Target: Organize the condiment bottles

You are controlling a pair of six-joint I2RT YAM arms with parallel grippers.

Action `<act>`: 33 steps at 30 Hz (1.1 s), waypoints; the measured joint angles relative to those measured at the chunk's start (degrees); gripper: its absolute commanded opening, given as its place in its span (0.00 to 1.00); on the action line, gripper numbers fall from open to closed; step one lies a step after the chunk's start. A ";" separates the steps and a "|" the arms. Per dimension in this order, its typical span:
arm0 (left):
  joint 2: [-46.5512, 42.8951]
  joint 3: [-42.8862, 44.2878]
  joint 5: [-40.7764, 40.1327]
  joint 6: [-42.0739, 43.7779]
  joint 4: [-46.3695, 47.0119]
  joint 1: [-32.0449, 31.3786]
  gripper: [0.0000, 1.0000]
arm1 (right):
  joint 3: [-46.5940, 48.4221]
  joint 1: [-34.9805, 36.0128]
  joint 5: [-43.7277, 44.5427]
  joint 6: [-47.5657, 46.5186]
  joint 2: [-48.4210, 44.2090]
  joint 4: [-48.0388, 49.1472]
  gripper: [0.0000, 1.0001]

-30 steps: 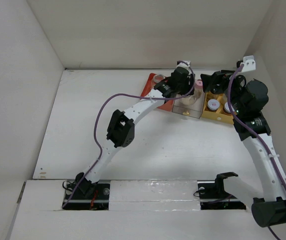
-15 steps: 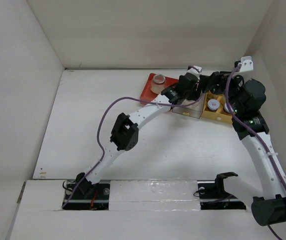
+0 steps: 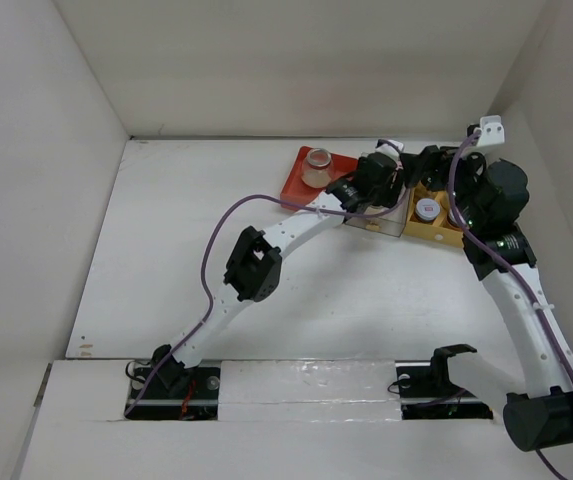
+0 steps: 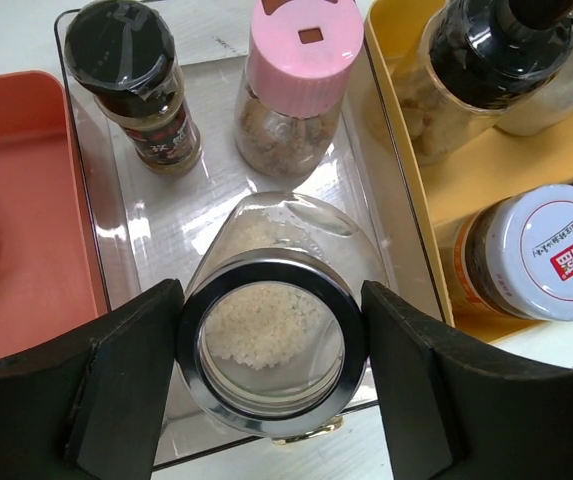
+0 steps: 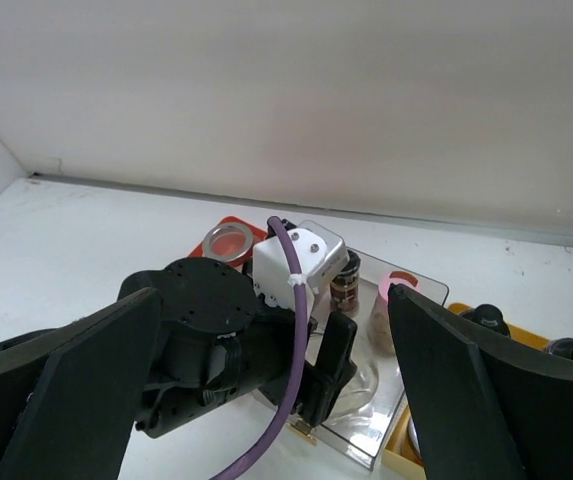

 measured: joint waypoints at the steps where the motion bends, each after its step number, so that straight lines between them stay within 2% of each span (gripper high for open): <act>1: 0.00 0.00 -0.11 0.04 -0.02 0.00 0.74 | -0.20 0.00 0.11 0.04 0.02 0.00 0.99; 6: 0.00 0.04 -0.46 0.22 2.27 -0.02 0.86 | -0.57 0.00 0.39 0.07 0.02 0.07 0.99; 13: 0.00 -0.07 -1.18 0.50 3.82 -0.02 0.98 | -0.61 0.00 0.48 0.07 0.02 0.09 0.99; 17: -1.05 -3.04 -1.75 0.66 6.45 -0.02 1.00 | -0.55 -0.42 0.70 0.09 -0.09 0.07 0.99; 20: -4.76 -8.81 -2.43 0.68 8.17 -0.02 1.00 | 1.16 -1.20 0.79 0.13 -0.09 -1.03 0.99; 25: -16.79 -19.41 -4.72 1.20 13.44 -0.02 1.00 | 9.84 -2.64 1.11 0.20 -0.39 -3.50 0.99; 29: -31.93 -27.96 -9.64 1.29 19.23 -0.02 1.00 | 15.98 -2.71 1.27 0.17 -2.19 -3.45 0.99; 33: -48.46 -36.41 -15.93 -1.07 24.04 -0.02 1.00 | 17.59 -2.71 1.25 0.17 -4.37 -3.30 0.99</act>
